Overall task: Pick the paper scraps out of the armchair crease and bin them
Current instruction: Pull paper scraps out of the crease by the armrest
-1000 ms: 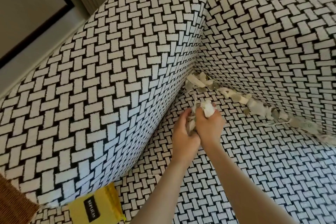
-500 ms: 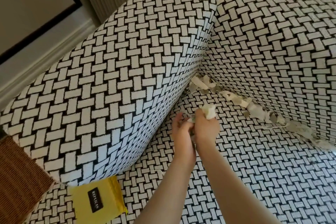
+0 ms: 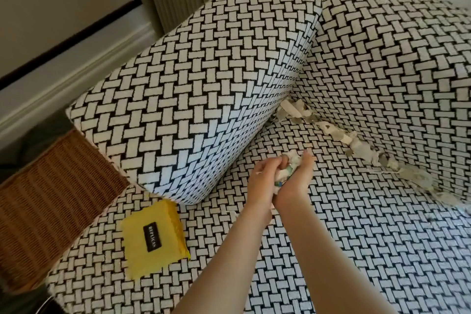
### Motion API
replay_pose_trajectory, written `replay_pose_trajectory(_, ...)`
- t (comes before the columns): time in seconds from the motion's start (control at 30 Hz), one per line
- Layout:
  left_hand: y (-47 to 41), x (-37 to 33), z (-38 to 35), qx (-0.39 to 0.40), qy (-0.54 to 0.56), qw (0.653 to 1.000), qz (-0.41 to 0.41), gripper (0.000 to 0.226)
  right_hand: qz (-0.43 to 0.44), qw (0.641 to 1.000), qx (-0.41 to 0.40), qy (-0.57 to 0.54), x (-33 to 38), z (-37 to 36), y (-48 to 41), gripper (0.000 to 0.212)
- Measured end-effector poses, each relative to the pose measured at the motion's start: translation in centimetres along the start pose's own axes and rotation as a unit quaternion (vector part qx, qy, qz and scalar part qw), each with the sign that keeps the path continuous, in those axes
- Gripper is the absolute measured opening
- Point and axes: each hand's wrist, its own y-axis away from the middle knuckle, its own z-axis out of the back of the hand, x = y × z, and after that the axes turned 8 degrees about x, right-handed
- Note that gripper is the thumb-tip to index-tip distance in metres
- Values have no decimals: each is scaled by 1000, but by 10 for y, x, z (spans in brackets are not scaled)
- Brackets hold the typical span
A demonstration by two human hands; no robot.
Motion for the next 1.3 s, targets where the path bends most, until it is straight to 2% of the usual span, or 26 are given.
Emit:
replay_pose_trajectory(0.13,13,4,5,17,61,998,20,32,19,998,-10,-53,-10,2,4,44)
replay_pose_trajectory(0.2,21,7,8,22,98,995,28,26,17,999,-19,-32,-15,1,12,40)
replay_pose_trajectory(0.27,28,10,12,18,146,988,35,19,16,999,-31,24,-20,0,19,29)
replay_pose_trajectory(0.33,37,15,17,10,185,982,24,20,58,992,-34,103,-25,1,24,24)
replay_pose_trajectory(0.5,55,21,27,-20,207,978,-14,17,147,941,6,306,-38,13,38,30)
replay_pose_trajectory(0.6,67,22,34,-18,242,970,-20,16,126,925,32,358,-54,21,57,24)
replay_pose_trajectory(0.77,98,29,67,-24,245,967,-65,13,112,907,98,393,-89,25,90,27)
replay_pose_trajectory(0.83,102,32,85,-41,211,974,-77,13,84,910,130,384,-106,25,100,29)
replay_pose_trajectory(0.93,110,30,109,-84,185,975,-93,17,40,923,138,357,-130,19,109,32)
replay_pose_trajectory(0.97,114,29,115,-91,198,972,-91,16,32,924,135,356,-137,16,110,33)
replay_pose_trajectory(1.07,124,26,142,-74,301,947,-80,42,8,922,130,365,-159,5,119,34)
replay_pose_trajectory(1.17,131,23,174,-69,354,929,-86,12,-1,920,138,367,-182,-12,130,28)
replay_pose_trajectory(1.3,144,14,207,-68,397,910,-97,21,-25,919,148,366,-211,-29,136,24)
